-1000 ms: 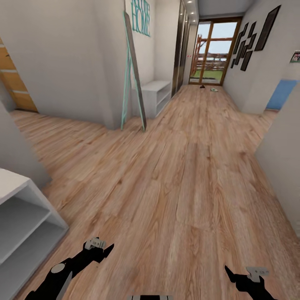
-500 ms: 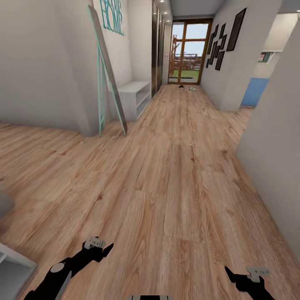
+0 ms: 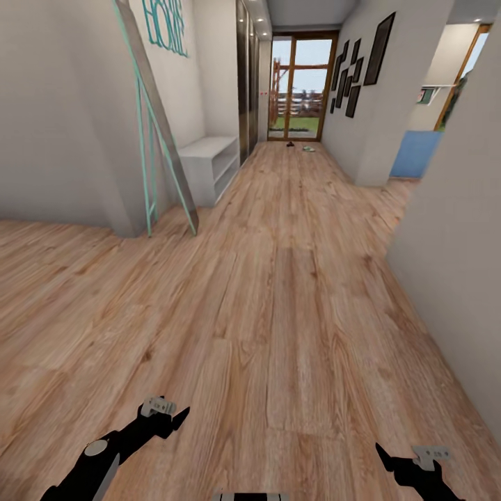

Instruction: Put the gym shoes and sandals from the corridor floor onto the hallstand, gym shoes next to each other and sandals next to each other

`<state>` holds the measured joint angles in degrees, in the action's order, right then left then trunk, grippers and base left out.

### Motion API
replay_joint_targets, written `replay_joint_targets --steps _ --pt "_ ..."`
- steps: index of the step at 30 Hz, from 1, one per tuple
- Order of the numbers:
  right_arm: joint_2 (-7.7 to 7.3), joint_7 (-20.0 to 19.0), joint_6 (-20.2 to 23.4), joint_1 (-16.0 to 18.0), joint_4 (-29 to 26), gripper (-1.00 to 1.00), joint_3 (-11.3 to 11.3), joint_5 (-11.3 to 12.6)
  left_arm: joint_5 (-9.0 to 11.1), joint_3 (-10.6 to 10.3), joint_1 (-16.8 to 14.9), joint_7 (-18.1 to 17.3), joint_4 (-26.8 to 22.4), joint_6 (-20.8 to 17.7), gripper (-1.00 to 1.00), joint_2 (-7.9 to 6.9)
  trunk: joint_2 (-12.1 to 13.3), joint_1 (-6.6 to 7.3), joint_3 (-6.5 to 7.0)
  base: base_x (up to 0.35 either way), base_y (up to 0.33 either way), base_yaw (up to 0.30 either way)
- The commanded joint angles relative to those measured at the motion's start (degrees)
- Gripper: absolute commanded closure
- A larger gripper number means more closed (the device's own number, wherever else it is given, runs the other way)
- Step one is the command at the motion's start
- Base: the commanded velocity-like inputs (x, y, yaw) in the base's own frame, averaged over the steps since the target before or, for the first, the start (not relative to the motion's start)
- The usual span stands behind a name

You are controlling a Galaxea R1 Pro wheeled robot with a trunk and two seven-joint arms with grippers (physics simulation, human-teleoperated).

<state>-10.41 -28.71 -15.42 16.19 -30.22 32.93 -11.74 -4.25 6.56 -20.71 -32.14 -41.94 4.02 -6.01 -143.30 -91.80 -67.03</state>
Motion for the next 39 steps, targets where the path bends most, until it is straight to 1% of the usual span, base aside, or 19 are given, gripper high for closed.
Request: replay_joint_targets --steps 1,10,13,19,31,39 --pt "0.04 -0.36 -0.31 0.07 0.02 -1.00 0.47 -0.59 -0.47 0.23 -0.03 -0.18 0.09 0.37 -1.00 0.03 -0.02 -0.02 -0.04 0.339 0.000 -0.004" --pt "0.11 -0.30 -0.33 0.07 0.19 -1.00 0.47 -0.69 -0.39 0.21 -0.03 2.45 0.19 0.52 -1.00 0.18 -0.02 -0.02 -0.04 0.339 0.000 -0.001" --pt "0.12 -0.30 -0.43 0.07 0.30 -1.00 0.40 -0.73 -0.34 0.16 -0.03 2.84 0.19 1.85 -1.00 0.21 -0.02 -0.02 -0.04 0.339 0.000 0.000" --pt "0.13 -0.29 -0.49 0.07 1.39 -1.00 0.38 -0.68 -0.39 0.20 -0.03 3.00 0.19 3.01 -1.00 0.19 -0.02 -0.02 -0.04 0.339 0.000 0.000" --pt "0.13 -0.37 -0.49 0.07 1.55 -1.00 0.38 -0.74 -0.48 0.31 -0.03 3.05 0.18 3.06 -1.00 -0.13 -0.02 -0.02 -0.04 0.339 0.000 0.000" --pt "0.13 -0.38 -0.49 0.07 1.50 -1.00 0.38 -0.67 -0.49 0.76 -0.03 3.05 0.14 3.08 -1.00 -0.31 -0.02 -0.02 -0.04 0.339 0.000 0.000"
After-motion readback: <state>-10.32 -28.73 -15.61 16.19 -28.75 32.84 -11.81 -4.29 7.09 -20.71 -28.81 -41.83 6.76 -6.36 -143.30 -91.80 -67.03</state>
